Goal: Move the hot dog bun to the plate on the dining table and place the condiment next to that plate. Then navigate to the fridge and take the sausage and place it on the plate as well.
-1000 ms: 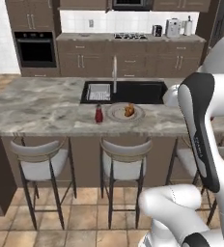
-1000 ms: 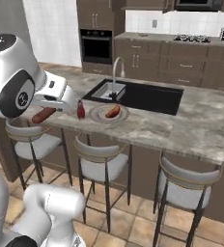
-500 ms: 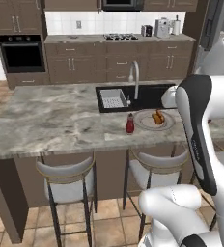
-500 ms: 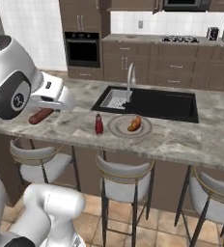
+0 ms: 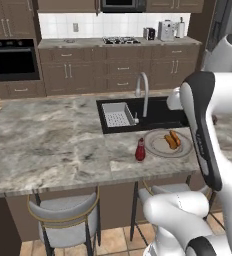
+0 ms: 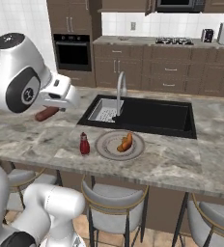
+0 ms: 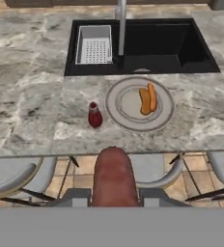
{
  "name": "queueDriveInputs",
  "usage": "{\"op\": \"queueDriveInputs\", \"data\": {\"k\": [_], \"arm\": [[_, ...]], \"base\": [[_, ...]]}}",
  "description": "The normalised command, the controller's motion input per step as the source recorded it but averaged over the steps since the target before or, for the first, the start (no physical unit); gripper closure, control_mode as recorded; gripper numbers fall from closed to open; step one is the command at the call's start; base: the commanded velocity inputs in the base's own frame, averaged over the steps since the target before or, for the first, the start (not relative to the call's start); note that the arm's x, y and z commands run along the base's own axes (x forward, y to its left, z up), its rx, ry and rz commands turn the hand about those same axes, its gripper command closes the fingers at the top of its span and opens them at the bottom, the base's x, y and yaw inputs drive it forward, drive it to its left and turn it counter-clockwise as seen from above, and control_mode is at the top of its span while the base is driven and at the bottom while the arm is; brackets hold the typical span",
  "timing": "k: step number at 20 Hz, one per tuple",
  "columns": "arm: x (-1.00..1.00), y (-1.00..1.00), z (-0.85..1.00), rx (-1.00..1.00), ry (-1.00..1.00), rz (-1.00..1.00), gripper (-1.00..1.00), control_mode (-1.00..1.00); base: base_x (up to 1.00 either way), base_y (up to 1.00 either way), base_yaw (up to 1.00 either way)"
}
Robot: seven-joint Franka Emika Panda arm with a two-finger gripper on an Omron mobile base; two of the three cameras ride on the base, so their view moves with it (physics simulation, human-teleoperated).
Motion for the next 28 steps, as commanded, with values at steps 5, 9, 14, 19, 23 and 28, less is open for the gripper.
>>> {"op": "queueDriveInputs", "data": {"k": [5,9,14,19,23,28], "arm": [[0.8,-0.19,-0.67,0.0,0.19,0.0,1.0,-1.0],[0.83,-0.36,-0.95,0.0,0.22,0.0,1.0,-1.0],[0.48,-0.31,-1.0,0.0,0.12,0.0,1.0,-1.0],[0.22,-0.13,-0.86,0.01,-0.02,0.0,1.0,-1.0],[0.12,-0.02,-0.71,0.04,-0.19,0.0,1.0,-1.0],[0.43,0.0,-0.51,0.03,-0.2,0.01,1.0,-1.0]], "base": [[0.0,0.0,0.0],[0.0,0.0,0.0],[0.0,0.0,0.0],[0.0,0.0,0.0],[0.0,0.0,0.0],[0.0,0.0,0.0]]}}
